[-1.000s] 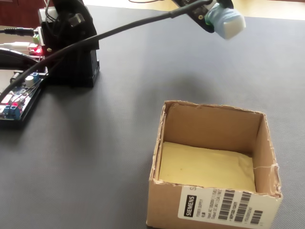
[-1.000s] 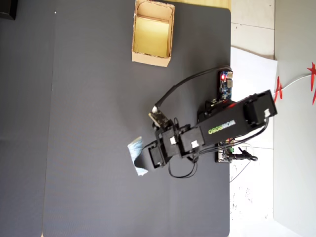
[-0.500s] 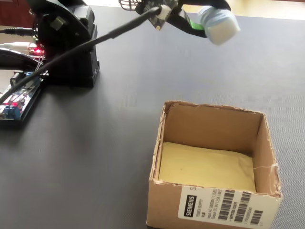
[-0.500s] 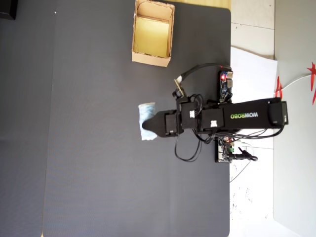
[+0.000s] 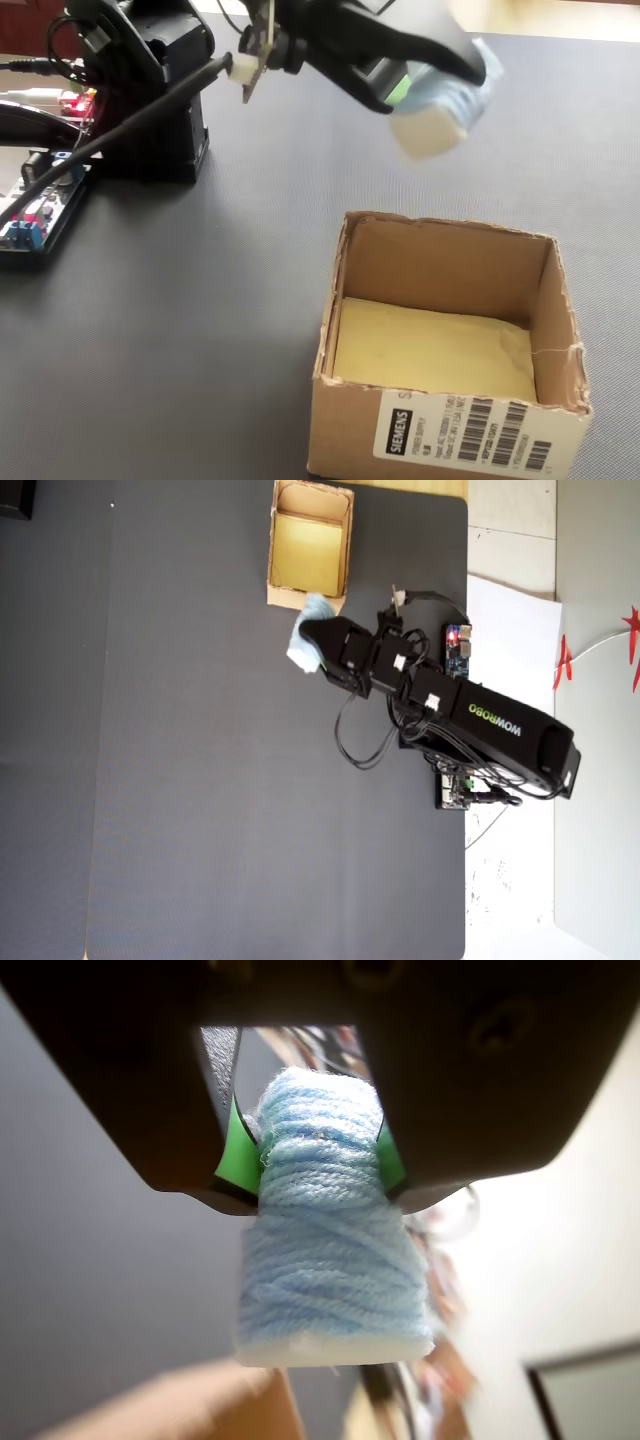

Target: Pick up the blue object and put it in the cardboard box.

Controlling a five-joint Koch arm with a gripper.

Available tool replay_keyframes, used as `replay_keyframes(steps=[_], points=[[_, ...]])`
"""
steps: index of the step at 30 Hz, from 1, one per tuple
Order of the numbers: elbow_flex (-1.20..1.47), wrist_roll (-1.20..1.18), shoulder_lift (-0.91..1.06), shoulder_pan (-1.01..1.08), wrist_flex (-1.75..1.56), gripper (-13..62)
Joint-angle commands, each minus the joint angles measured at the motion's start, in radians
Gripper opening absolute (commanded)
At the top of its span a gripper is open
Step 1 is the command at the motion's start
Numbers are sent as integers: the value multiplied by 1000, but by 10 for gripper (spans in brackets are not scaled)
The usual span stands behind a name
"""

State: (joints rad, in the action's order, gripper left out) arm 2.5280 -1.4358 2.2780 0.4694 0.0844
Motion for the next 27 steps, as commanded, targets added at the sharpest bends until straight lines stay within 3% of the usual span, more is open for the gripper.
replay_keyframes(steps=[1, 9, 12, 21, 27], points=[[-84, 5, 55, 8, -89, 45], [-278, 55, -158, 164, -84, 46], [-391, 52, -348, 288, -83, 46], [-420, 48, -476, 353, -86, 49], [-387, -14, -492, 354, -34, 224]])
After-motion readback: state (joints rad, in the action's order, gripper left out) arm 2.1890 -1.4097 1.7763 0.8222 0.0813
